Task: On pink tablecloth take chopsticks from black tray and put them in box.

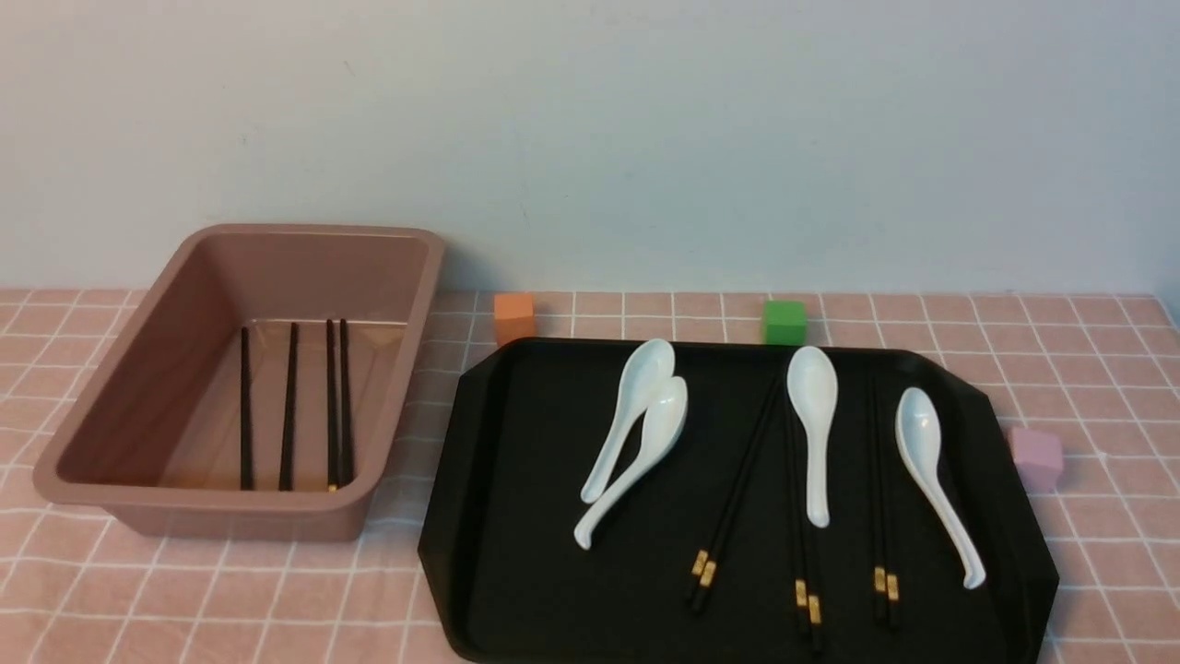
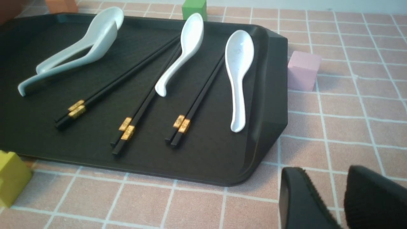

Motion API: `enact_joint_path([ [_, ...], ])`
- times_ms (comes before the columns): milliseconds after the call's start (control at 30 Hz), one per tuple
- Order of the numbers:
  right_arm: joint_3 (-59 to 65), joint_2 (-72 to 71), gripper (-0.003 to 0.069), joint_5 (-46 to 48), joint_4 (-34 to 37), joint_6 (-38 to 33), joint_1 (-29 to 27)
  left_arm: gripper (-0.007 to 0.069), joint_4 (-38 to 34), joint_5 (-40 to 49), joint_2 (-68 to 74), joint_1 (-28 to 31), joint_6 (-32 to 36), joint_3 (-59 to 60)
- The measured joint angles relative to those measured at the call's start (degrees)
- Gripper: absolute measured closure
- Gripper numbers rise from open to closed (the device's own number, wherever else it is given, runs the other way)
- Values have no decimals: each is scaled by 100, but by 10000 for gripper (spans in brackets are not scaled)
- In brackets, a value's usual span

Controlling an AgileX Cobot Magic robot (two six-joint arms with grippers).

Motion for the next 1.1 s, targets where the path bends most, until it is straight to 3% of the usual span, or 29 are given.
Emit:
enact_joint_path([
  [1100,0,0,419,0,0,0,0,637,-16,145,0,5,-32,33],
])
